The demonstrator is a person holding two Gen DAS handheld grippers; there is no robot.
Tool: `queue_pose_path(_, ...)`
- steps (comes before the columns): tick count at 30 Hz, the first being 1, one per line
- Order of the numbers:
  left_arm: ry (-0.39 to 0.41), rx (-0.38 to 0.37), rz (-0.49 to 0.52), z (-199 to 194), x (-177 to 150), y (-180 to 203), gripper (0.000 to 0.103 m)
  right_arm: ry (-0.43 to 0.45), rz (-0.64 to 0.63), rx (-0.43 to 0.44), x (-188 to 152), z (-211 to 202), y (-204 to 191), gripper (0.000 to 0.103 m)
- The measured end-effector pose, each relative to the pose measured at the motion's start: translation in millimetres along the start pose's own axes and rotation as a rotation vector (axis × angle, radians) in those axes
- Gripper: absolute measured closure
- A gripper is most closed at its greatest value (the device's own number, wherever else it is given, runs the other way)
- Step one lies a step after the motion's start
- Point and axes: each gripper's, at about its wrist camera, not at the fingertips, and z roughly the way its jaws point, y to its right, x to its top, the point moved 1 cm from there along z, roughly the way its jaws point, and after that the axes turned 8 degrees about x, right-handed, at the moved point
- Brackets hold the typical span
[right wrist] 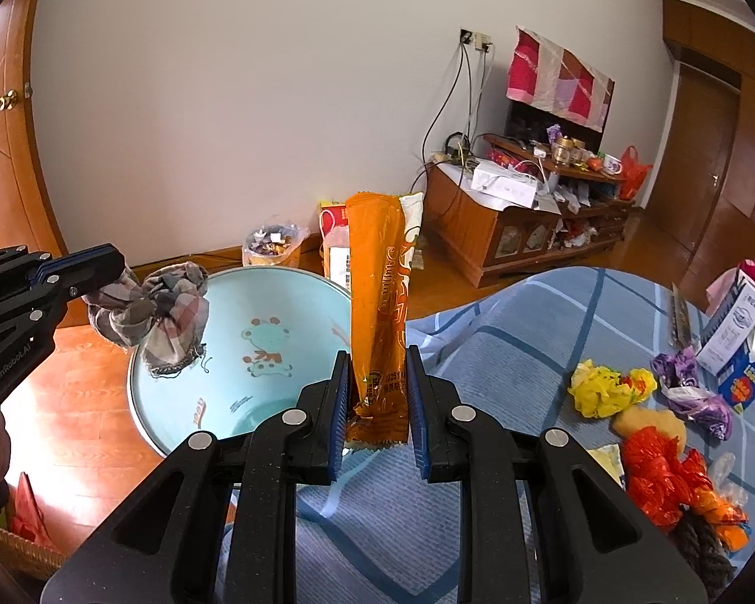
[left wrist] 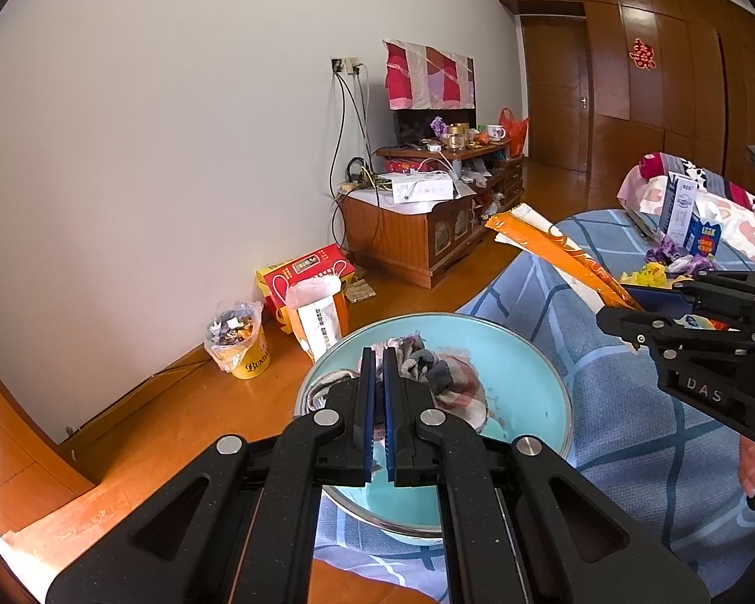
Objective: Collect trash
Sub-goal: 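Open the left tool over the bin while the right tool drops the orange wrapper in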
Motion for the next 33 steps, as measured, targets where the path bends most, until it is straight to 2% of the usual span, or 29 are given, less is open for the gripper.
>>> queue_pose_path(20, -0.021, -0.002, -0.007, 4.8, -2.3, -1.4, 0.1, -0.005, -0.017, 0.012, 0.2, 1.7, -5.9, 0.08)
queue_pose_path(25, -0.022, -0.008, -0.003, 5.3, -2.6, 0.3, 0.098, -0.01, -0.021, 0.025, -0.5, 2.8, -7.6, 0.076)
queue_pose_path(27, -0.02, -0.015, -0.001, 4.5, -2.3, 1.7, 0.089, -0.016, -0.024, 0.041, -1.5, 3.8, -8.4, 0.071)
queue_pose_path(28, -0.018, -0.01, -0.004, 4.1, -2.6, 2.0, 0.069, -0.015, -0.024, 0.044, -2.0, 3.6, -8.6, 0.068)
queue_pose_path(29, -0.011, -0.001, -0.006, 2.9, -2.7, 2.3, 0.055, -0.015, -0.021, 0.046, -2.5, 3.8, -8.3, 0.059)
queue_pose_path(30, -0.007, 0.001, -0.005, 2.4, -3.0, 3.1, 0.055, -0.015, -0.019, 0.049, -2.9, 4.0, -8.3, 0.053)
queue_pose_path(33, -0.012, -0.004, -0.004, 2.9, -3.0, 4.6, 0.055, -0.014, -0.011, 0.047, -4.4, 4.3, -6.7, 0.05)
